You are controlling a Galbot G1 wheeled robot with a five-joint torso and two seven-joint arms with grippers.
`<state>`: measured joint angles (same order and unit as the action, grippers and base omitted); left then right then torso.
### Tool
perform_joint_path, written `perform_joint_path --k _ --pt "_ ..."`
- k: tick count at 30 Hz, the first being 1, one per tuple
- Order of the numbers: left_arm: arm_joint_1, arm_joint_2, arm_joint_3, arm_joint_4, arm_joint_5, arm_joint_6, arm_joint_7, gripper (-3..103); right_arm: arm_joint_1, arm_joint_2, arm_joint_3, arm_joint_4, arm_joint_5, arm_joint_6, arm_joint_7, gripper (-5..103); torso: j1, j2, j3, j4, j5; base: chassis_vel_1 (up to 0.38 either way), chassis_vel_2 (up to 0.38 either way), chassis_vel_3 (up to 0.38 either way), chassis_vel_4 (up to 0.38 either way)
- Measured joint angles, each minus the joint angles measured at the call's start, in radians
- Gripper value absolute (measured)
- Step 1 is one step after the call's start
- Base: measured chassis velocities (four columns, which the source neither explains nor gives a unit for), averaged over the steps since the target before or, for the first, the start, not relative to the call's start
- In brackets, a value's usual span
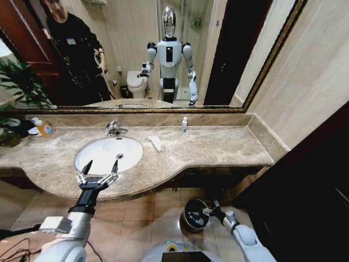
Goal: Pick up the trash from the sink and place it in the trash bin.
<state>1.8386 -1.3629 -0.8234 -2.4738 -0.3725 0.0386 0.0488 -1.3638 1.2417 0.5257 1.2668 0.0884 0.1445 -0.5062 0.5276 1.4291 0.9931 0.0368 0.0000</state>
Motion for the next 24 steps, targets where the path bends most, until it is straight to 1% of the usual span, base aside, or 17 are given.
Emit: perform_joint_path --k 1,7,9,10,13,14,17,18,19,21,23,24 --pt "0.0 0.0 0.0 0.0 0.0 0.0 0.0 100 -0.002 -0.003 0.002 0.002 0.003 0.0 -0.007 99 0.0 0.0 0.0 0.0 0.0 0.0 0.0 0.0 0.0" --pt "0.0 0.0 0.0 0.0 0.0 0.0 0.0 100 -0.026 -0.021 0.006 0.053 0.04 -0.01 -0.016 100 0.0 0.0 0.0 0.0001 0.0002 0.0 0.0 0.0 0.0" --pt "0.0 0.0 0.0 0.0 0.0 0.0 0.0 100 -0.082 -0.049 0.015 0.149 0.102 -0.012 -0.055 100 0.0 0.0 0.0 0.0 0.0 0.0 0.0 0.0 0.0" --pt "0.0 0.0 0.0 0.0 0.0 0.0 0.0 100 -0.082 -0.049 0.015 0.149 0.102 -0.012 -0.055 100 0.0 0.0 0.0 0.0 0.0 0.0 0.0 0.0 0.0" --pt "0.0 0.0 0.0 0.0 0.0 0.0 0.0 100 -0.157 -0.081 0.048 0.261 0.165 0.04 -0.119 100 0.0 0.0 0.0 0.0 0.0001 0.0 0.0 0.0 0.0" --pt "0.0 0.0 0.0 0.0 0.0 0.0 0.0 100 -0.157 -0.081 0.048 0.261 0.165 0.04 -0.119 100 0.0 0.0 0.0 0.0 0.0001 0.0 0.0 0.0 0.0" --pt "0.0 0.0 0.0 0.0 0.0 0.0 0.0 100 -0.25 -0.119 0.127 0.387 0.227 0.076 -0.188 100 0.0 0.0 0.0 -0.0001 -0.0002 0.0 0.0 0.0 0.0" --pt "0.0 0.0 0.0 0.0 0.0 0.0 0.0 100 -0.25 -0.119 0.127 0.387 0.227 0.076 -0.188 100 0.0 0.0 0.0 -0.0001 -0.0002 0.0 0.0 0.0 0.0" --pt "0.0 0.0 0.0 0.0 0.0 0.0 0.0 100 -0.284 -0.137 0.161 0.431 0.262 0.086 -0.203 100 0.0 0.0 0.0 -0.0003 0.0 0.0 0.0 0.0 0.0" --pt "0.0 0.0 0.0 0.0 0.0 0.0 0.0 100 -0.31 -0.164 0.204 0.505 0.321 0.08 -0.19 100 0.0 0.0 0.0 -0.0005 -0.0002 0.0 0.0 0.0 0.0" --pt "0.0 0.0 0.0 0.0 0.0 0.0 0.0 100 -0.31 -0.168 0.209 0.519 0.33 0.074 -0.179 100 0.0 0.0 0.0 -0.0004 -0.0002 0.0 0.0 0.0 0.0" --pt "0.0 0.0 0.0 0.0 0.0 0.0 0.0 100 -0.29 -0.183 0.213 0.567 0.358 0.046 -0.129 100 0.0 0.0 0.0 -0.0003 -0.0002 0.0 0.0 0.0 0.0"
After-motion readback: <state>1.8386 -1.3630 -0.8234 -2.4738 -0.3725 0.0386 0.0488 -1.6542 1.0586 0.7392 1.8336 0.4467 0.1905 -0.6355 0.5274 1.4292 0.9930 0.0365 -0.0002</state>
